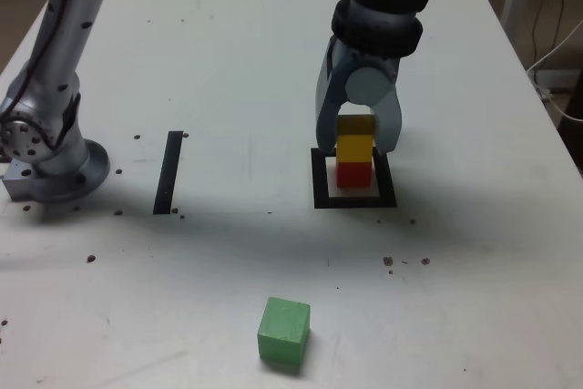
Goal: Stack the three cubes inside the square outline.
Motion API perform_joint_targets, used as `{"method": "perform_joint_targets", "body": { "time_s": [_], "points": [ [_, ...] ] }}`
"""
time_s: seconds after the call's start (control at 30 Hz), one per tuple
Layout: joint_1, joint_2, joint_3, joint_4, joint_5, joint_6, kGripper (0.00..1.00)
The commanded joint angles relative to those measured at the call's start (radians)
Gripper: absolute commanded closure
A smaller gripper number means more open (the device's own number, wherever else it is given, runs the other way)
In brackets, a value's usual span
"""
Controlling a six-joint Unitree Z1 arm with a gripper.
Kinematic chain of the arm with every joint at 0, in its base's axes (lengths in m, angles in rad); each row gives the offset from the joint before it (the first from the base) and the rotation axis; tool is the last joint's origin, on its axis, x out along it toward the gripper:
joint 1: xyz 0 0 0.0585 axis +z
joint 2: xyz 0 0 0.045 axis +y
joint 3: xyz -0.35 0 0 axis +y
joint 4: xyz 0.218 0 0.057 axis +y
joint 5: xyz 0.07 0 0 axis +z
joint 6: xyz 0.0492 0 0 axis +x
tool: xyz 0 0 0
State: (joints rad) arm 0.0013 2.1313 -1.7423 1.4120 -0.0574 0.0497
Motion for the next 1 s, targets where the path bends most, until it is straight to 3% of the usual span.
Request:
{"method": "perform_joint_targets", "body": {
  "time_s": [0.0, 0.1, 0.5, 0.83, 0.97],
  "points": [
    [0.003, 0.004, 0.005, -0.002, -0.002, 0.003, 0.09],
    [0.003, 0.004, 0.008, -0.004, 0.000, 0.004, 0.01],
    [0.003, -0.020, 0.024, -0.004, 0.013, 0.006, 0.00],
    [-0.038, -0.160, 0.035, 0.030, 0.098, 0.005, 0.00],
    [-0.094, -0.213, 0.056, 0.045, 0.116, -0.005, 0.00]
  ]
}}
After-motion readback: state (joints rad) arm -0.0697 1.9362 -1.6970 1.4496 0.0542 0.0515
